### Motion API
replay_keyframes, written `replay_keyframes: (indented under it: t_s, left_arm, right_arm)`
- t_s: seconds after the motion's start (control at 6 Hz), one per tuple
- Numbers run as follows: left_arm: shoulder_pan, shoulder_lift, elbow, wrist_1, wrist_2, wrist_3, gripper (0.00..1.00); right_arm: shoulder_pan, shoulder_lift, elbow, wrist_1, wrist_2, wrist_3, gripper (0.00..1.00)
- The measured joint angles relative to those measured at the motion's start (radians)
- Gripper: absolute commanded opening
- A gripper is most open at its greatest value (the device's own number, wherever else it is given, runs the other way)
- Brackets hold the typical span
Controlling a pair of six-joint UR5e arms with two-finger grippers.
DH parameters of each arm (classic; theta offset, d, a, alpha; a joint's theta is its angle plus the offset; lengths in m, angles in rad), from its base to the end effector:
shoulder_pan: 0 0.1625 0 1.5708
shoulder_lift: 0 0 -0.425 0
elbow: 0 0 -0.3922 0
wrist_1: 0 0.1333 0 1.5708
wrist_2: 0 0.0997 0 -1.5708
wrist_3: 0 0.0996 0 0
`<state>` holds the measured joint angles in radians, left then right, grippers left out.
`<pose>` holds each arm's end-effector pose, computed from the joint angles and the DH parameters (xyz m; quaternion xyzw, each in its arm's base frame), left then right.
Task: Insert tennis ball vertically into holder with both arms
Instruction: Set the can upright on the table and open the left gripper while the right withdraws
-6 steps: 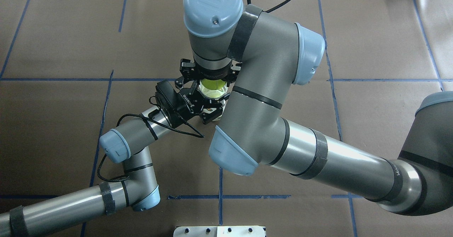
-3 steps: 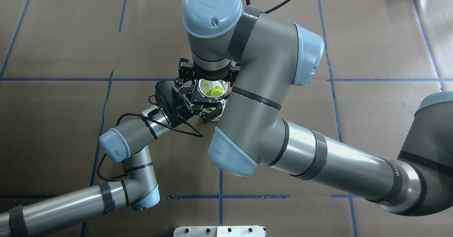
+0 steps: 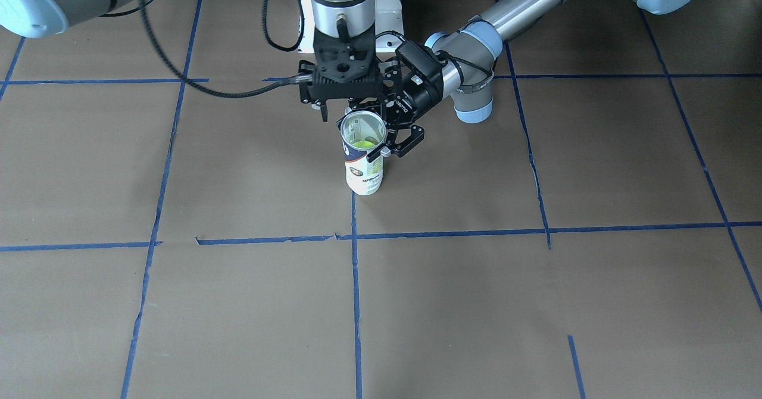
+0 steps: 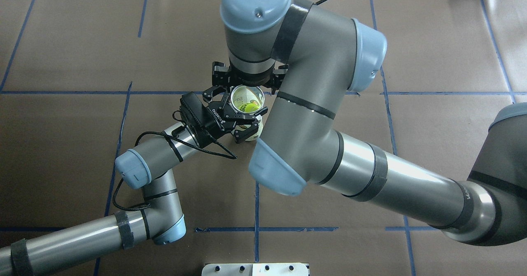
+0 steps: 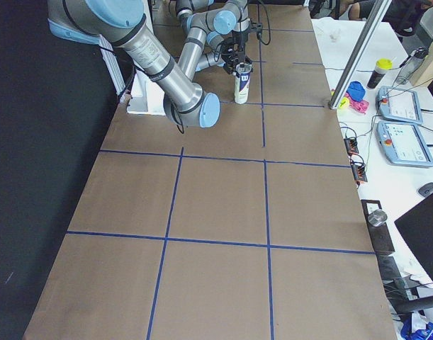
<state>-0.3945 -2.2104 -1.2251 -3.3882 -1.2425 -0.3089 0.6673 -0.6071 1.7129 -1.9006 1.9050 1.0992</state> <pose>0.5444 -0.4058 0.2559 0.6869 0.5212 0.0752 0.5008 -0.4577 -0.4887 0.0517 0.0715 -0.3972 0.0265 0.9146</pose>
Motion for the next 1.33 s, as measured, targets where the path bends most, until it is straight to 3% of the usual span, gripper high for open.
replay_keyframes:
  t_s: [0.33, 0.67, 0.83, 1.17, 1.33]
  left_arm:
    - [-0.014, 0.003, -0.041, 0.005, 0.0, -0.002, 0.99]
    - [-0.022, 0.037, -0.153, 0.076, -0.002, -0.003, 1.0]
    - [-0.043, 0.065, -0.266, 0.207, -0.027, -0.002, 1.0]
    - [-0.129, 0.095, -0.501, 0.608, -0.103, -0.006, 1.0]
    - [-0.185, 0.116, -0.57, 0.803, -0.124, -0.002, 1.0]
  right_arm:
    - [0.167, -0.087, 0.002, 0.001, 0.121, -0.235, 0.99]
    - [0.29, -0.203, 0.002, 0.034, 0.171, -0.466, 0.99]
    - [0.355, -0.287, 0.0, 0.098, 0.202, -0.57, 0.99]
    - [0.508, -0.452, -0.004, 0.176, 0.275, -0.833, 0.99]
    - [0.592, -0.53, -0.007, 0.184, 0.321, -0.98, 0.99]
